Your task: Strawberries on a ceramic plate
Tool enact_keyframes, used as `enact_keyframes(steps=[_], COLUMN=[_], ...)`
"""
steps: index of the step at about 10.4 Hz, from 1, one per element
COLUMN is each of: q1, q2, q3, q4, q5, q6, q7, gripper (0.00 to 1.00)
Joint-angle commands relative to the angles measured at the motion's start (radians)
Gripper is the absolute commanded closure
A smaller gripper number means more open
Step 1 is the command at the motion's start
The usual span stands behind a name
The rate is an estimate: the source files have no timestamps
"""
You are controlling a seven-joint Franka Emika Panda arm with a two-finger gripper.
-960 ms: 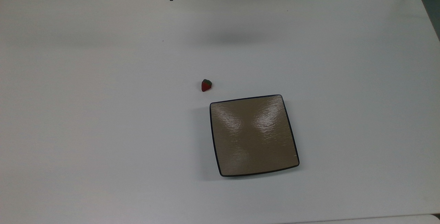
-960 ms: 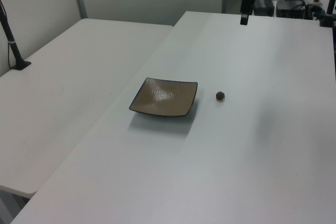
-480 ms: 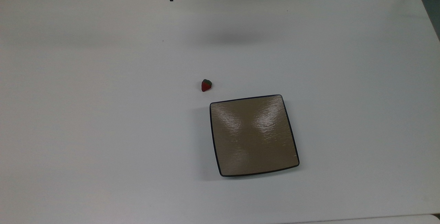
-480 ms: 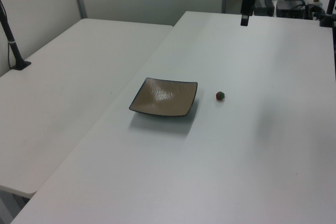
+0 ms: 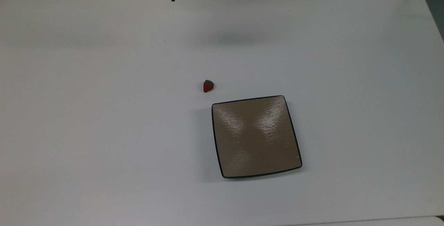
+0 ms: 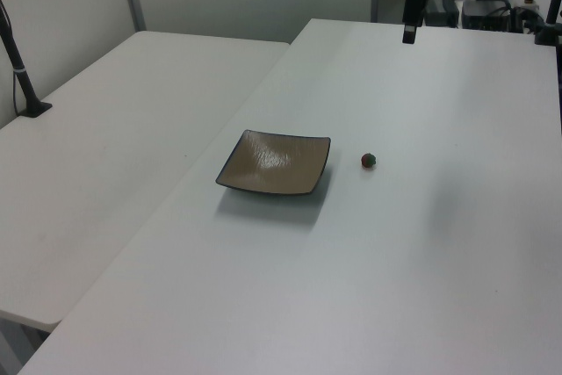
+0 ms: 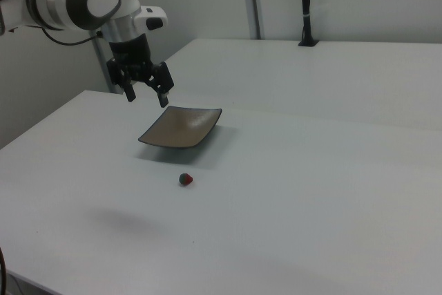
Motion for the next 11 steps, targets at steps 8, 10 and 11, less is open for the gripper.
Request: enact_keyframes(steps=[8, 10, 11], q1=[0.010, 0.010, 0.011], q2=[0.010, 0.009, 0.009], q3=[0.020, 0.025, 0.029], q4=[-0.072, -0.111, -0.128], q5=[0.010, 0.010, 0.010], q6=[0.002, 0.067, 0.080], q7=[-0.030, -0.073, -0.084], gripper=[0.00, 0.00, 0.00])
